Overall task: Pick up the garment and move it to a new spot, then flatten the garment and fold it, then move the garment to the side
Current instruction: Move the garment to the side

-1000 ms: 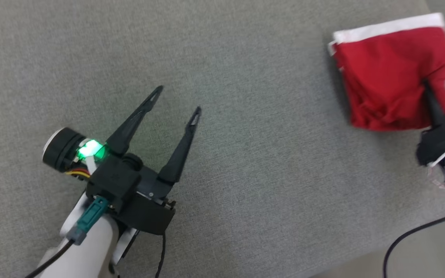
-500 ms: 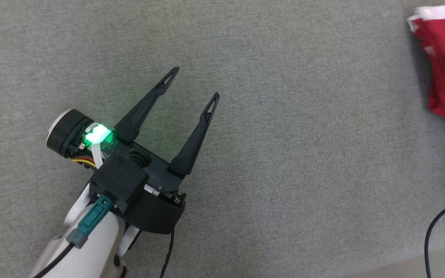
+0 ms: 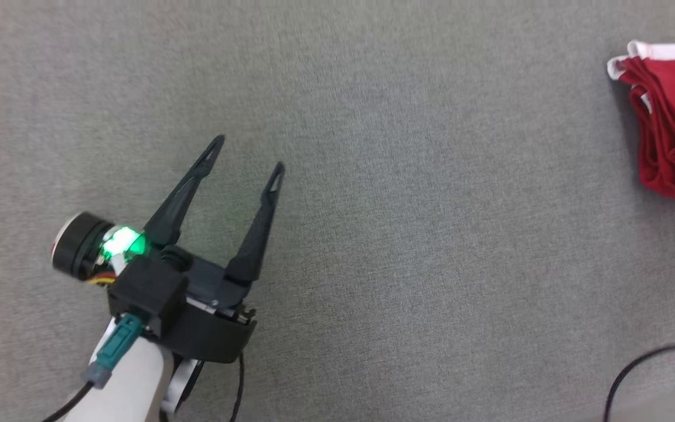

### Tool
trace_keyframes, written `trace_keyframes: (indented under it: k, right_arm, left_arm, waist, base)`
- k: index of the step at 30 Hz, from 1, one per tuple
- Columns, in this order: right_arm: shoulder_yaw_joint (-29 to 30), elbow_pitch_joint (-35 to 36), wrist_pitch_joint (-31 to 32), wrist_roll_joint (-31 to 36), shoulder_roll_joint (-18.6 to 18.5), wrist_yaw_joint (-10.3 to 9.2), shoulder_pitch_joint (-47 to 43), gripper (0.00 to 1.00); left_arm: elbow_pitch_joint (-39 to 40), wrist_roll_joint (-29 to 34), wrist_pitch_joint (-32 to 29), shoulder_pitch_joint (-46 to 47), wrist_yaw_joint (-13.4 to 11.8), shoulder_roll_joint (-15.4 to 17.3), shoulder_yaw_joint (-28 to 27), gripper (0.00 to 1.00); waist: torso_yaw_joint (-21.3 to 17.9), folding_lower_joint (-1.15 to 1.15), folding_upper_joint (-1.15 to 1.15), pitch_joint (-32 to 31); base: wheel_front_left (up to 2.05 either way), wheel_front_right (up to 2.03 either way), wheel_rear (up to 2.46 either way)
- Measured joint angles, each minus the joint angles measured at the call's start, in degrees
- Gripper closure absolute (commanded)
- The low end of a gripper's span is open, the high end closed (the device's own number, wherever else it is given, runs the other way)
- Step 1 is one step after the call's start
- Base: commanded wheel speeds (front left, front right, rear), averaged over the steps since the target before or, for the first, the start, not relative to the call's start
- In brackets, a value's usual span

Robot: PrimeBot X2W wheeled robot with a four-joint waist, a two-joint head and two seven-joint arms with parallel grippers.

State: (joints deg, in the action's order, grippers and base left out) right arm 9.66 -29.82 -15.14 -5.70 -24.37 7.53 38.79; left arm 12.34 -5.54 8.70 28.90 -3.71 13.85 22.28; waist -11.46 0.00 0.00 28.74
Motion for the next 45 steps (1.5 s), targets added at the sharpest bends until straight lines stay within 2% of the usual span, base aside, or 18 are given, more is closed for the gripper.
trace_keyframes:
  k: [6, 10, 14, 19, 23, 34, 45]
  right_arm:
    - [-0.2, 12.8, 0.0, -0.2, 8.0, 0.0, -8.3, 0.0]
    - [-3.8, 19.1, 0.0, 0.0, 12.5, 0.0, -13.2, 0.0]
    - [-7.4, 22.8, 0.0, 0.1, 15.2, -0.01, -17.2, 0.0]
    - [-12.2, 25.4, 0.7, 1.2, 16.8, 0.0, -21.8, 0.0]
    - [-13.4, 27.5, 2.1, 1.8, 17.6, 0.0, -25.6, 0.0]
    - [-13.2, 33.2, 5.8, 3.5, 19.3, 0.0, -36.3, 0.0]
    - [-11.5, 39.8, 8.6, 3.8, 20.3, -0.01, -42.3, 0.0]
  left_arm:
    - [-1.6, -1.9, 1.3, -2.8, -1.7, 0.2, -2.1, 0.0]
    - [-2.7, -3.1, 2.4, -4.7, -3.0, 0.1, -3.5, 0.0]
    - [-3.8, -5.3, 3.5, -6.7, -3.5, -0.1, -4.9, 0.0]
    - [-5.7, -6.6, 4.5, -10.3, -4.7, 0.1, -6.9, 0.0]
    - [-7.2, -7.3, 5.0, -13.3, -5.5, 0.2, -8.1, 0.0]
    - [-10.2, -8.0, 6.0, -18.4, -5.8, 0.3, -8.3, 0.0]
    - [-11.1, -8.1, 6.2, -21.0, -5.5, 0.1, -8.8, 0.0]
  waist:
    - [1.4, 0.0, 0.0, -3.4]
    - [3.0, 0.0, -0.01, -5.4]
    - [4.9, 0.0, -0.01, -7.6]
    - [7.0, -0.01, -0.01, -10.8]
    - [8.6, -0.01, -0.01, -13.6]
    - [12.1, -0.01, -0.01, -20.7]
    - [13.0, 0.0, -0.01, -25.1]
  base:
    - [0.0, 0.0, 0.0]
    - [0.0, 0.0, 0.0]
    - [0.0, 0.0, 0.0]
    - [0.0, 0.0, 0.0]
    - [0.0, 0.0, 0.0]
    - [0.0, 0.0, 0.0]
    - [0.0, 0.0, 0.0]
